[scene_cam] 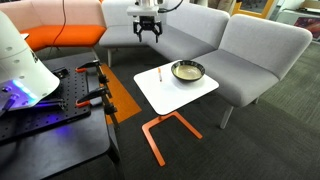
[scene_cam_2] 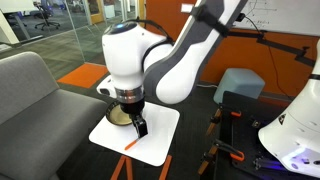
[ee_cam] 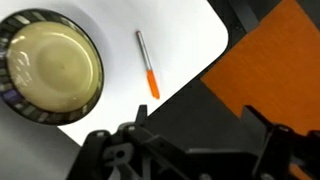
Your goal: Put the orange pen inside the bowl
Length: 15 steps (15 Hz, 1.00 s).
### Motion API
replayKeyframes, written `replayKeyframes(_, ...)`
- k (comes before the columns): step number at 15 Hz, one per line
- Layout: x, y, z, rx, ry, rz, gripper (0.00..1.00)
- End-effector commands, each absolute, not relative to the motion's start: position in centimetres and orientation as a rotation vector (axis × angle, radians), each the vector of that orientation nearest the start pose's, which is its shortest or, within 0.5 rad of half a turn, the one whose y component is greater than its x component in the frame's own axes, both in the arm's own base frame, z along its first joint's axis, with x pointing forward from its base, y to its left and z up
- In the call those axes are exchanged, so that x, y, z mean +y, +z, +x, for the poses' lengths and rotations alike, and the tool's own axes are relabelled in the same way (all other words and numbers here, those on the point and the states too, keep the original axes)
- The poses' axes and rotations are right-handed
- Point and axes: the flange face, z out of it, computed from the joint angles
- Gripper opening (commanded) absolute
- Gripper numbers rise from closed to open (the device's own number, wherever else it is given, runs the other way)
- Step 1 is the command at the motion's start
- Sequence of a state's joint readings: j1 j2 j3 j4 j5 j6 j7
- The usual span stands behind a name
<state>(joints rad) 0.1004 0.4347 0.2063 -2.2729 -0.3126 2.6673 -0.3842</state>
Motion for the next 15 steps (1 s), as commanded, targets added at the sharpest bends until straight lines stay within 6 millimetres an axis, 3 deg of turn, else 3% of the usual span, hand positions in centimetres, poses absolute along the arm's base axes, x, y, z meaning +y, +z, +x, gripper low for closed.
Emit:
replayKeyframes(1, 17.7, 11.5, 53.1, -1.709, 0.06, -2.643, 1.0)
replayKeyframes(4, 16.6, 7.3, 55.5, -1.792, 0.128, -2.538, 1.0)
replayKeyframes(7, 15.4, 4.4, 56.8, -1.838, 0.17, -2.463, 1.0)
replayKeyframes(11, 14.1, 2.0, 56.6, -1.843, 0.228, -2.425, 1.0)
replayKeyframes(15, 13.9, 1.1, 55.6, -1.841, 0.228, -2.451, 1.0)
